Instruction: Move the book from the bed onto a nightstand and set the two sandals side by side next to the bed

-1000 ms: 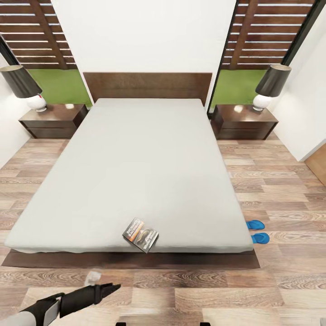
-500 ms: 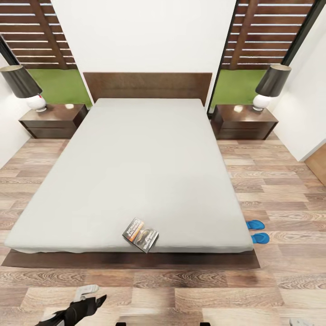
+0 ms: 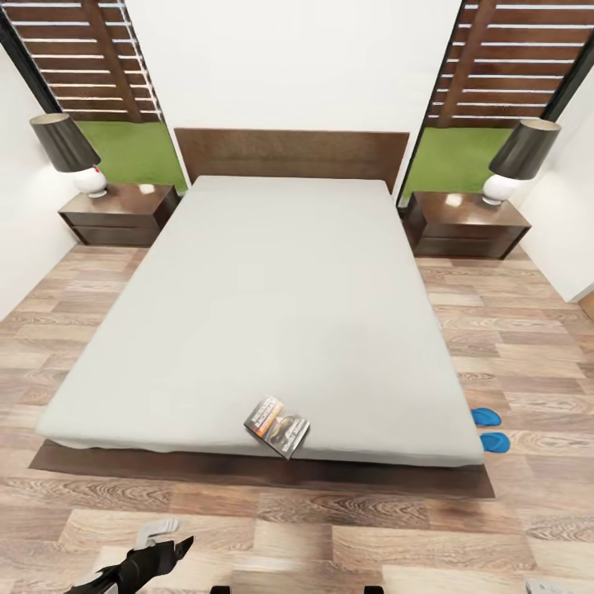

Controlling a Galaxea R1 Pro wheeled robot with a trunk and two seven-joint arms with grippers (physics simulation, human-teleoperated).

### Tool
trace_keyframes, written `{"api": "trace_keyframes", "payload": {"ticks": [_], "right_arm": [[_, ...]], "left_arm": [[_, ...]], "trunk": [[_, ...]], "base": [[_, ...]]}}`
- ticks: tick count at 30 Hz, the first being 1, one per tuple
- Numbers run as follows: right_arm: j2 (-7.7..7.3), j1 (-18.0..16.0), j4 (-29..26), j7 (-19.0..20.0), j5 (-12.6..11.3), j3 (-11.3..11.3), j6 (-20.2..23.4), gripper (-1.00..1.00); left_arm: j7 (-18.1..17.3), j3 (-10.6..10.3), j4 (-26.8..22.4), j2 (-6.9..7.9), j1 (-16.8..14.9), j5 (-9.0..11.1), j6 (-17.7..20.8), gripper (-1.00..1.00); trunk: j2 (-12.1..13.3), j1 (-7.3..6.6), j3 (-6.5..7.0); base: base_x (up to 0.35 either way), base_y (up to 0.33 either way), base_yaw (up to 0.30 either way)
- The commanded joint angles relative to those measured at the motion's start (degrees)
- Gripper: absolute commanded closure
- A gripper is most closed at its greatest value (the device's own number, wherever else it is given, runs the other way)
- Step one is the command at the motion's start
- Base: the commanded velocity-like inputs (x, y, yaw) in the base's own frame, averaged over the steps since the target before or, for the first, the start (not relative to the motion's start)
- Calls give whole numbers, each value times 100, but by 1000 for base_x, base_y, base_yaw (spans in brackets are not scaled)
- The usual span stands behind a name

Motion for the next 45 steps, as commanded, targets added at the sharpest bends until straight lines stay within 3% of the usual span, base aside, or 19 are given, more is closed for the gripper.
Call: {"api": "trace_keyframes", "payload": {"ticks": [1, 24, 25, 28, 29, 31, 33, 37, 45], "right_arm": [[-2, -4, 7, 26, -61, 45, -22, -100], [21, -4, 10, 26, -46, 71, -26, -100], [271, -4, 4, 26, -56, 74, -22, -100], [557, -4, -2, 21, -51, 78, -6, -100], [833, -4, -23, 13, -41, 79, 1, -100], [1231, -4, -66, 5, -20, 85, 6, -100], [1465, -4, -134, 2, -13, 84, 8, -100], [1700, -4, -608, 22, -2, 90, 27, -100], [1772, -4, -850, 38, -14, 89, 22, -100]], "left_arm": [[-19, -48, 8, 3, -4, 49, -21, -100], [0, -54, 10, -8, -4, 54, -30, -100], [6, -55, 13, -111, -4, 61, -30, -100], [7, -50, 15, -129, -2, 62, -29, -100], [11, -49, 16, -134, 1, 62, -29, -100], [14, -46, 16, -133, 3, 62, -30, -100], [15, -42, 16, -133, 4, 62, -30, -100], [16, -39, 16, -133, 7, 63, -27, -100], [16, -38, 16, -133, 12, 63, -21, -100]], "trunk": [[-9, 3, -8], [-9, 3, -9], [-9, 3, -9], [-9, 3, -9], [-9, 3, -9], [-9, 3, -9], [-9, 3, -9], [-9, 3, -9], [-9, 3, -9]], "base": [[0, 236, 25], [0, 22, 75], [0, 0, 0], [0, 0, 0], [0, 0, 0], [0, 0, 0], [0, 0, 0], [0, 0, 0], [0, 0, 0]]}}
